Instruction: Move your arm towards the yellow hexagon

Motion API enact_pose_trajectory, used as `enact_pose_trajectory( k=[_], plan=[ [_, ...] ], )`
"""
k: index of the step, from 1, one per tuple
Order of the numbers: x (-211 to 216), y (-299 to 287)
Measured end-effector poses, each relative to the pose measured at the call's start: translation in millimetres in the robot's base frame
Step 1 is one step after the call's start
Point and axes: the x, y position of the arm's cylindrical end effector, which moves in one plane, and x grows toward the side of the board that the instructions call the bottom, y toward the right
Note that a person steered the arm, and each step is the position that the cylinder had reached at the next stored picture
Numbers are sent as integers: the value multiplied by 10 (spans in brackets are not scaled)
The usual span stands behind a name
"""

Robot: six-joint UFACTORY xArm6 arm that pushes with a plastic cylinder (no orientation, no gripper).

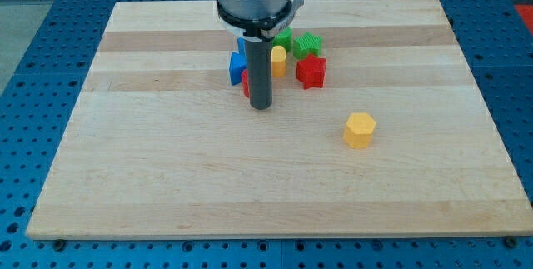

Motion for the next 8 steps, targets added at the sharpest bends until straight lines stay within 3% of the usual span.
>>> enact_pose_trajectory(
  k=[2, 4, 5, 8],
  plan=[
    [60, 0],
    [771, 13],
    [990, 292],
    [994, 1697]
  ],
)
